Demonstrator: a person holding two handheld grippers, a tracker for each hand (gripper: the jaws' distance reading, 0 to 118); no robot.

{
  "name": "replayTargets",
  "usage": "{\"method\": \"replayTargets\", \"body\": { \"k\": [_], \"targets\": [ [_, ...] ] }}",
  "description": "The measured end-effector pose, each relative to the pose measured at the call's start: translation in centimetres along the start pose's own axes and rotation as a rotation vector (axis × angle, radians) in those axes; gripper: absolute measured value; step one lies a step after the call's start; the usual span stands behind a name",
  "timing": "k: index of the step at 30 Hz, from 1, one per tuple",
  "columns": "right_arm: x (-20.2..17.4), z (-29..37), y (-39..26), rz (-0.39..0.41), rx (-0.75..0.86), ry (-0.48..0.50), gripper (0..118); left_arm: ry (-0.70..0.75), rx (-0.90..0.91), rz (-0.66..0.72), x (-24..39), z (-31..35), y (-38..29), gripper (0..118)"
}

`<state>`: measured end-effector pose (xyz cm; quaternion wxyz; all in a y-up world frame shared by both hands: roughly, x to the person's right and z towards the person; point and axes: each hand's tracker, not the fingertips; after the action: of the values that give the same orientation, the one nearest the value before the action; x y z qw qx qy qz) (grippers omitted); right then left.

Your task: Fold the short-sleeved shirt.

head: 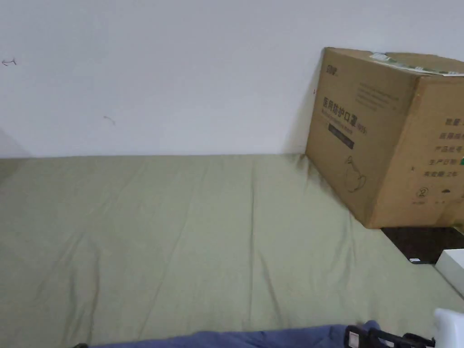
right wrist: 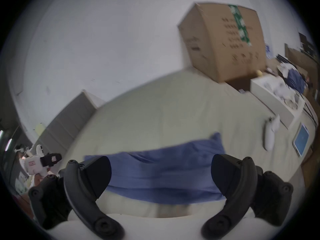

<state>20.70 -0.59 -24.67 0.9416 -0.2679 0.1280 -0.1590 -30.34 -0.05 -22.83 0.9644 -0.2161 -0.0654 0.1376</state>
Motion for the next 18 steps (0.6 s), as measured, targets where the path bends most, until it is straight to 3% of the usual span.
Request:
{"method": "replayTargets", "body": {
  "k": [1,3,4,5,6,7,9,18],
  "targets": [
    [-1.7,0.6,0.2,0.031,0.073,-0.002,98,0.002,0.096,-0.007,1.7,1.1,0.5,98],
    [-4.7,1.8,-0.1,0.133,0.233,-0.044,38,0.023,0.233,-0.033,3.7,2.4,0.6,45],
    [-6.3,2.3,-0.4,0.208,0.321,-0.098,23,0.041,0.273,-0.051,5.1,3.0,0.6,25],
    [-7.3,2.5,-0.7,0.257,0.373,-0.146,18,0.080,0.306,-0.081,6.2,3.4,0.5,16],
    [-8.0,2.7,-1.3,0.285,0.427,-0.196,18,0.104,0.335,-0.117,7.2,3.6,0.2,16],
    [-8.8,3.1,-1.9,0.298,0.486,-0.240,13,0.161,0.385,-0.173,8.1,3.9,-0.5,0],
    [-9.5,3.6,-2.5,0.287,0.540,-0.273,13,0.194,0.418,-0.227,8.6,4.4,-1.3,0],
    [-9.3,4.2,-2.8,0.283,0.549,-0.285,13,0.190,0.417,-0.199,8.0,5.8,-1.5,0]
  ]
}}
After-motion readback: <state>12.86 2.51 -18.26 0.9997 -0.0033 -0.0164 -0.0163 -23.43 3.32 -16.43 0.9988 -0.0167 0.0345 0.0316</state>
